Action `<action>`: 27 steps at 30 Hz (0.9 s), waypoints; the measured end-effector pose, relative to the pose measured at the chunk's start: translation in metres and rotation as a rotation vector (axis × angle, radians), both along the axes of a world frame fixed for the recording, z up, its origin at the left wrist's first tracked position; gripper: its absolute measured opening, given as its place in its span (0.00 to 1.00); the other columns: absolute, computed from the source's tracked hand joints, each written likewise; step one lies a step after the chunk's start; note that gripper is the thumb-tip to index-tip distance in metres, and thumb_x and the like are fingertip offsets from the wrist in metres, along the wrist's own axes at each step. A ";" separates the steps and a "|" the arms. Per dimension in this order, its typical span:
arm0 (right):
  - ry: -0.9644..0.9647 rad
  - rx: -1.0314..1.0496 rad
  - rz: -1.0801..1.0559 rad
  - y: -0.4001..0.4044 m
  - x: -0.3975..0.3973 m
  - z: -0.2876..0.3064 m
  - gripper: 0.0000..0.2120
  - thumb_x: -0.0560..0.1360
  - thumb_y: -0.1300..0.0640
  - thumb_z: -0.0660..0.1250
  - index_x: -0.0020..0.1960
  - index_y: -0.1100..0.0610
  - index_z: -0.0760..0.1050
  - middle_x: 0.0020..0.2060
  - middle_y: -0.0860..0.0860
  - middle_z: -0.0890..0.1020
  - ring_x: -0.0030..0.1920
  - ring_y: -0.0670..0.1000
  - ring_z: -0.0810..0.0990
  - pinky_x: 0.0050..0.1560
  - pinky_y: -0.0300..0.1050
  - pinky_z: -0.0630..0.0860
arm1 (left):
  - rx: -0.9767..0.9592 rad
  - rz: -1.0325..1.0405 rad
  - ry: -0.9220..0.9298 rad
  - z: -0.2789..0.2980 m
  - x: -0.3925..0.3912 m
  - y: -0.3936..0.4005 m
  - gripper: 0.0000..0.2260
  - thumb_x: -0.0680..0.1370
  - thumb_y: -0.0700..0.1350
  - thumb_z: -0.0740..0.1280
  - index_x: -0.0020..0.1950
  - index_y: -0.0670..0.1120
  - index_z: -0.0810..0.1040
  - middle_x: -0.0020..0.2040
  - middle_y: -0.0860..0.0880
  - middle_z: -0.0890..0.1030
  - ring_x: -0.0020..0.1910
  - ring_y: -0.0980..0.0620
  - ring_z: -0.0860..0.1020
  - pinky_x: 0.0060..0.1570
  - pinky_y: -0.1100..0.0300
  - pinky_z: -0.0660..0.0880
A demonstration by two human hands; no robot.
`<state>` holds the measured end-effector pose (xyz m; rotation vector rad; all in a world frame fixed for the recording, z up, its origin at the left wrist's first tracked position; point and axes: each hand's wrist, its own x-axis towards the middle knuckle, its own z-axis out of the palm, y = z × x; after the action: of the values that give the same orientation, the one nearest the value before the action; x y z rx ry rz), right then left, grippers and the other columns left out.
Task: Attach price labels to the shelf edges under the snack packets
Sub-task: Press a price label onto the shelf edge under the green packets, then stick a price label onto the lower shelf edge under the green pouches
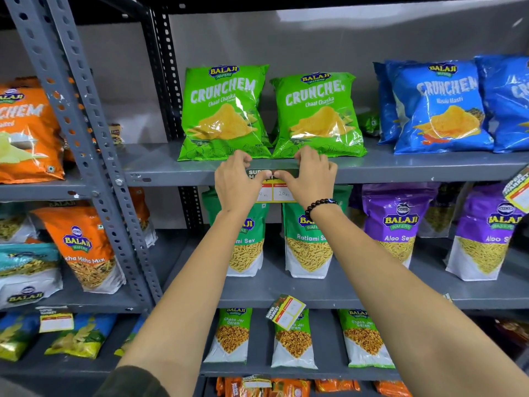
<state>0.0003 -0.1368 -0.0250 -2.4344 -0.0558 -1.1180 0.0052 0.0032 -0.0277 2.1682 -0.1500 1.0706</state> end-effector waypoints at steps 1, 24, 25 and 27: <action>-0.003 -0.006 -0.001 0.000 0.000 -0.001 0.24 0.69 0.40 0.68 0.53 0.57 0.69 0.50 0.55 0.79 0.53 0.58 0.73 0.55 0.54 0.66 | -0.001 0.003 0.002 0.000 0.000 -0.001 0.20 0.67 0.55 0.74 0.50 0.44 0.73 0.48 0.46 0.81 0.49 0.45 0.76 0.51 0.49 0.70; 0.509 -0.537 0.327 -0.016 -0.021 -0.244 0.07 0.72 0.65 0.67 0.49 0.61 0.81 0.65 0.65 0.72 0.67 0.69 0.67 0.67 0.71 0.61 | 0.382 0.008 0.708 -0.321 -0.041 0.001 0.15 0.77 0.53 0.62 0.56 0.45 0.78 0.76 0.38 0.46 0.75 0.38 0.44 0.74 0.46 0.44; 0.519 -0.541 0.333 -0.015 -0.018 -0.246 0.07 0.73 0.64 0.66 0.50 0.60 0.80 0.66 0.65 0.71 0.67 0.68 0.66 0.68 0.70 0.60 | 0.384 0.012 0.718 -0.324 -0.038 -0.001 0.15 0.77 0.54 0.62 0.55 0.45 0.79 0.77 0.38 0.46 0.76 0.39 0.44 0.75 0.46 0.44; 0.526 -0.561 0.346 -0.013 -0.011 -0.255 0.07 0.73 0.63 0.66 0.49 0.59 0.81 0.67 0.64 0.69 0.69 0.67 0.64 0.69 0.68 0.59 | 0.383 0.030 0.754 -0.332 -0.032 -0.004 0.15 0.77 0.54 0.62 0.54 0.46 0.79 0.77 0.39 0.46 0.76 0.40 0.44 0.75 0.46 0.44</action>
<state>-0.0106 -0.1496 -0.2802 -2.9676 -0.6706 -0.3089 -0.0272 -0.0004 -0.3601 2.7732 0.0322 0.1834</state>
